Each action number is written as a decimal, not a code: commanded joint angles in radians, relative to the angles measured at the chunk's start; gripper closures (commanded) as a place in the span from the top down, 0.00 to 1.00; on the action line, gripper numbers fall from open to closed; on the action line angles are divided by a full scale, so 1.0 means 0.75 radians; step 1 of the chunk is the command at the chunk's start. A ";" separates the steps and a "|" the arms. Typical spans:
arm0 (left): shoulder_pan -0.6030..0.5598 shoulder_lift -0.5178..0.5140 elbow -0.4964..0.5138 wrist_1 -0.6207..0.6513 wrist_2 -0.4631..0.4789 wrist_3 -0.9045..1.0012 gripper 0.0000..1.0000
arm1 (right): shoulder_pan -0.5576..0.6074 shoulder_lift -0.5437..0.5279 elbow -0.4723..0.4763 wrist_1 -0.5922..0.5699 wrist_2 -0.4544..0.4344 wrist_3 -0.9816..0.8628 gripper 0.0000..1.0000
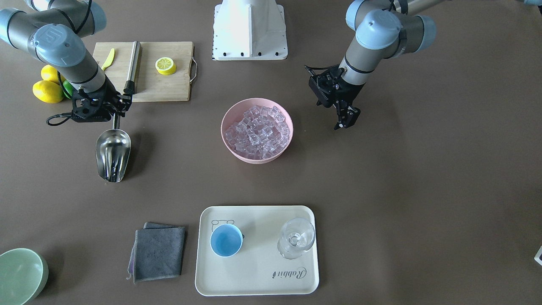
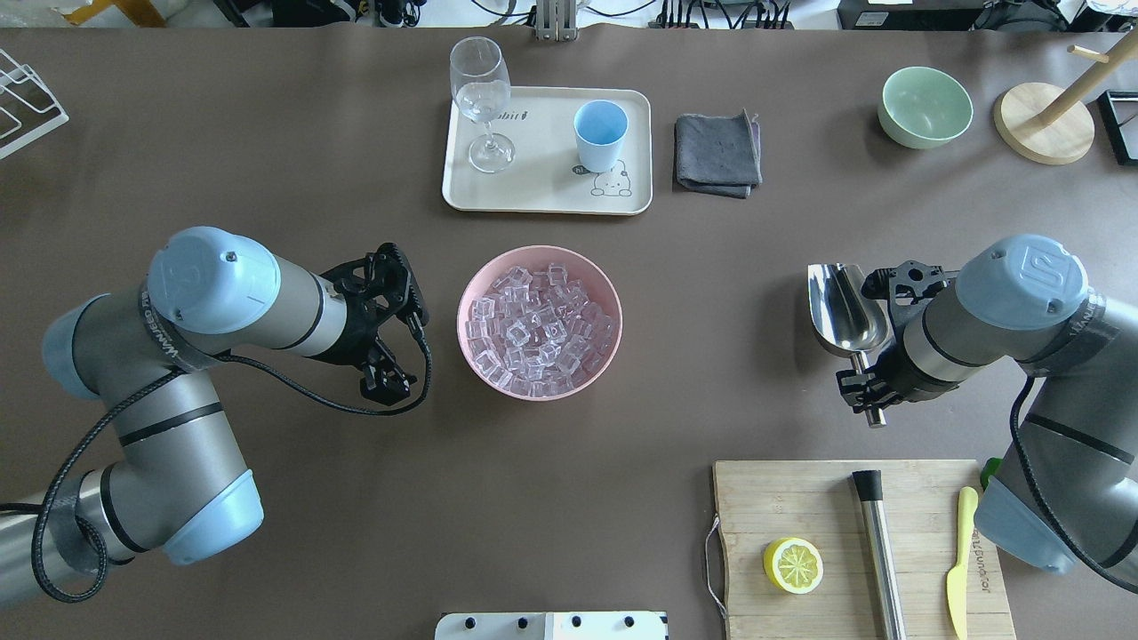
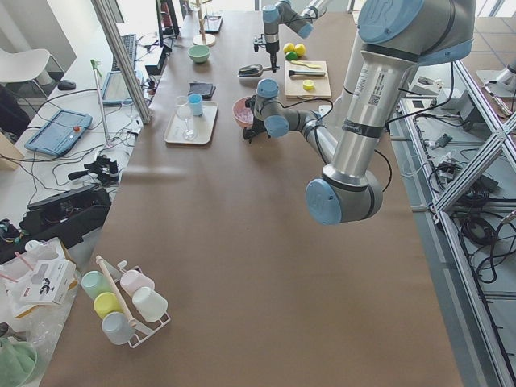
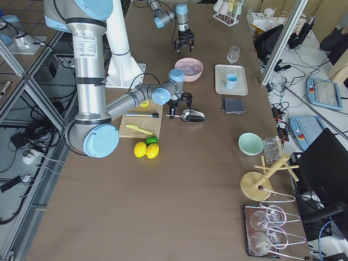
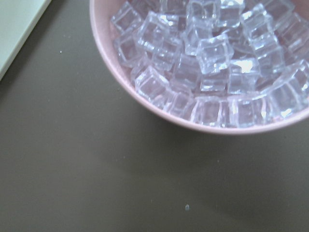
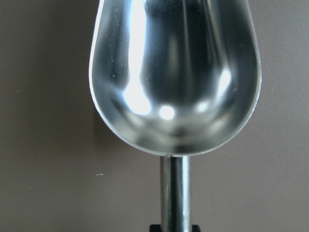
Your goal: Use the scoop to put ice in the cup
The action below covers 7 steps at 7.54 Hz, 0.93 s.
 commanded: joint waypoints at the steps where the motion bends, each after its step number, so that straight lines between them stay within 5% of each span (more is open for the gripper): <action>1: 0.088 -0.028 0.024 -0.184 0.179 0.002 0.98 | 0.052 -0.002 0.032 -0.007 0.008 -0.154 0.00; 5: 0.096 -0.024 0.021 -0.247 0.183 0.010 0.98 | 0.299 0.010 0.078 -0.144 0.004 -0.610 0.00; 7: 0.100 -0.026 0.042 -0.254 0.199 0.148 0.98 | 0.316 0.027 0.091 -0.163 -0.014 -0.632 0.00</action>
